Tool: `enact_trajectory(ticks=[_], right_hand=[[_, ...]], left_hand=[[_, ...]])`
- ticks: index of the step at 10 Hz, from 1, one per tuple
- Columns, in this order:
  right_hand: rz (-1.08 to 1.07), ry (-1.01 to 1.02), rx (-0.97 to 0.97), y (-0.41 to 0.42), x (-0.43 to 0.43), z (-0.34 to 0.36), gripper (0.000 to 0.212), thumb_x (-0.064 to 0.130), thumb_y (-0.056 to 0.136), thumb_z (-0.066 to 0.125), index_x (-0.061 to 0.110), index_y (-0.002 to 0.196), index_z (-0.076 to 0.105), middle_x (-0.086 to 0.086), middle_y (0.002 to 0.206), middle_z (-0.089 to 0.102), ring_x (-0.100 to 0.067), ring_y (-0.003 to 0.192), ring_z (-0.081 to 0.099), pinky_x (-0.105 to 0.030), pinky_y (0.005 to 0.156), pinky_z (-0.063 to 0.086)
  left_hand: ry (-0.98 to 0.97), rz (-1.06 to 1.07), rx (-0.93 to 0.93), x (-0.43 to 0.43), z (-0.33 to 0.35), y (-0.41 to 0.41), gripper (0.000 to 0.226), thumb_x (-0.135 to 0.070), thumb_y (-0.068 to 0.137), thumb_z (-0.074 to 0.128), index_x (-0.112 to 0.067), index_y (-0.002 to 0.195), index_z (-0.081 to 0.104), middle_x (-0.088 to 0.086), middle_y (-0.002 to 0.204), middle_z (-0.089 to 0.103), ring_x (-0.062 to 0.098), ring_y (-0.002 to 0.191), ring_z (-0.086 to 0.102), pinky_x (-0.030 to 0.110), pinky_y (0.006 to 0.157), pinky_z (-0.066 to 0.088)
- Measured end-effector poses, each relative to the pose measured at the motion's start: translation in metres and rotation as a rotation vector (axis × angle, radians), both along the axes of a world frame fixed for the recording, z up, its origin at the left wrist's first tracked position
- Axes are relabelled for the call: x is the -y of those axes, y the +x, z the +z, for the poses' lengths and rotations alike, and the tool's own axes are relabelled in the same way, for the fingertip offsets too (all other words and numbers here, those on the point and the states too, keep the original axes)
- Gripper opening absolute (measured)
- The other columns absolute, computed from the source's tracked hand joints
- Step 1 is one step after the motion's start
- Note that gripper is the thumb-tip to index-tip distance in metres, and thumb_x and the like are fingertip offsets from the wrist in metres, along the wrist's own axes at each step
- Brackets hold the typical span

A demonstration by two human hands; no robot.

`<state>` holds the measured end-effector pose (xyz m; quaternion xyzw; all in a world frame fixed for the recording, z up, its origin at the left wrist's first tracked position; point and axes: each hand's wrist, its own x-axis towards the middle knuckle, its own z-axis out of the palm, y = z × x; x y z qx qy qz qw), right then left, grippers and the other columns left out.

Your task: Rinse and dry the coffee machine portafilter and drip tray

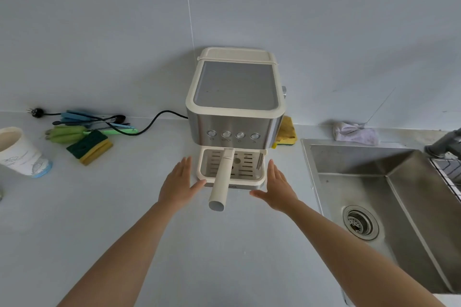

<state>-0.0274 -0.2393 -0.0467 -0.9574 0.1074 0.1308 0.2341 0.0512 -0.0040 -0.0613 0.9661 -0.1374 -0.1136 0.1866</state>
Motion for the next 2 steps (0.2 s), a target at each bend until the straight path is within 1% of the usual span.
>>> enact_trajectory(ticks=[2], right_hand=[[0.043,-0.024,0.071,-0.042,-0.009,0.034,0.092,0.047,0.091,0.045,0.007,0.144,-0.017,-0.006,0.157,-0.013,-0.02,0.145,-0.007,-0.035,0.119,0.007]], left_hand=[[0.003,0.093,0.078,-0.02,0.027,-0.05,0.07,-0.043,0.097,0.032,-0.012,0.148,-0.004,0.006,0.158,-0.003,0.02,0.146,0.002,0.032,0.117,0.01]])
